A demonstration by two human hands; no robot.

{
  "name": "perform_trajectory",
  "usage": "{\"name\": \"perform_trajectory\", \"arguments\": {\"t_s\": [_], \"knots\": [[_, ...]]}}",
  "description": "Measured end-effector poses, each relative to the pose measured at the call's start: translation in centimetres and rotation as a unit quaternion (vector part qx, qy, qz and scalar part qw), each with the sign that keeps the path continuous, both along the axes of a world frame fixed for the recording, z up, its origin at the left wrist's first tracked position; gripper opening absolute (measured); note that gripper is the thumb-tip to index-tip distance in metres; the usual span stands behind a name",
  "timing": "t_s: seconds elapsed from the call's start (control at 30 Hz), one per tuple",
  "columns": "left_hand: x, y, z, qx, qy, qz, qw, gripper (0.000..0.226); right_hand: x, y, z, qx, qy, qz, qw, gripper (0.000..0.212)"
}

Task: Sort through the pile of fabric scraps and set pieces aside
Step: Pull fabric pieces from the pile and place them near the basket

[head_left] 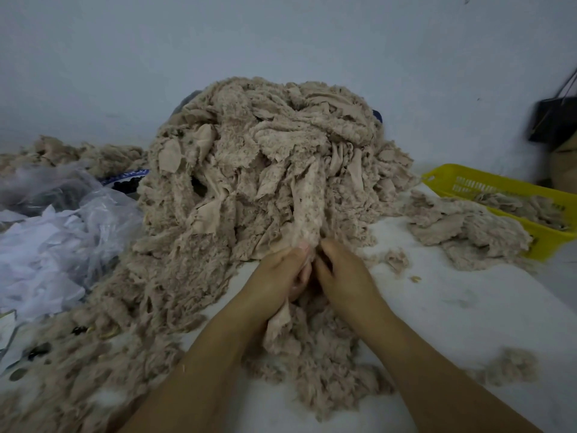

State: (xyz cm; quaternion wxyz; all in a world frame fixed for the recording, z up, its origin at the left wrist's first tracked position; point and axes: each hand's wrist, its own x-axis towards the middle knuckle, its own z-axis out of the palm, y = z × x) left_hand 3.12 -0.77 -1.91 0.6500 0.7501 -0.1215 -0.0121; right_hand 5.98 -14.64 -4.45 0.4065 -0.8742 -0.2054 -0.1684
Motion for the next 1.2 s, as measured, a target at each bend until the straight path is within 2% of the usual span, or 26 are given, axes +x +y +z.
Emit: {"name": "perform_trajectory", "arguments": {"t_s": [0.1,0.17,0.23,0.33,0.43,0.5,0.57,0.63,0.67,0.7,0.73,0.8,0.83,0.93,0.97,1.1,1.2], "knots": [[0.2,0.4,0.1,0.040,-0.023,0.069,0.997,0.055,0.7,-1.3,0.1,0.040,0.026,-0.075,0.996,0.026],[0.6,1.3,0.3,-0.006,-0.013,0.165,0.986,0.057,1.3,-2.9,0.5,0.097,0.082,-0.153,0.980,0.033],[1.2,2.0,0.4,-0.096,0.009,0.239,0.966,0.059,1.7,-4.1,0.7,0.144,0.125,-0.212,0.958,0.034],[1.6,2.4,0.1,-0.123,0.027,0.322,0.939,0.055,1.7,-4.2,0.5,0.209,0.148,-0.216,0.942,0.032],[1.8,2.8,-0.7,-0.088,0.046,0.348,0.932,0.042,1.3,-3.4,0.7,0.245,0.142,-0.181,0.942,0.034],[2.2,3.2,-1.2,-0.038,0.031,0.353,0.934,0.025,1.0,-3.2,0.9,0.254,0.118,-0.166,0.946,0.036],[2.2,3.0,-1.0,0.081,-0.045,0.356,0.930,0.023,0.5,-3.1,1.0,0.241,0.075,-0.137,0.958,0.036],[1.7,2.4,-0.7,0.120,-0.137,0.339,0.923,0.025,-0.3,-2.4,1.2,0.198,0.019,-0.083,0.977,0.031],[1.4,1.9,-0.7,0.105,-0.143,0.311,0.934,0.034,-0.7,-1.9,1.4,0.163,-0.011,-0.052,0.985,0.027],[1.1,1.5,-0.7,0.073,-0.107,0.264,0.956,0.044,-1.0,-1.3,1.5,0.117,-0.035,-0.021,0.992,0.023],[0.9,1.0,-0.7,0.029,-0.043,0.204,0.978,0.053,-1.3,-0.6,1.5,0.062,-0.048,0.011,0.997,0.021],[1.0,0.6,-0.7,-0.071,0.080,0.112,0.988,0.063,-1.6,0.5,1.3,-0.050,-0.050,0.078,0.994,0.021],[1.2,0.6,-0.6,-0.119,0.115,0.094,0.982,0.059,-1.8,0.9,1.2,-0.086,-0.048,0.101,0.990,0.019],[1.8,1.1,-0.3,-0.228,0.166,0.115,0.952,0.018,-1.9,1.0,0.9,-0.126,-0.061,0.119,0.983,0.021],[1.9,1.3,-0.3,-0.266,0.178,0.119,0.940,0.015,-2.0,1.1,0.9,-0.127,-0.065,0.122,0.982,0.023],[1.8,1.9,0.0,-0.422,0.240,0.082,0.870,0.024,-2.1,1.2,1.0,-0.135,-0.050,0.119,0.982,0.027],[1.6,1.7,0.2,-0.449,0.256,0.072,0.853,0.043,-2.1,0.8,1.0,-0.078,0.008,0.124,0.989,0.035]]}}
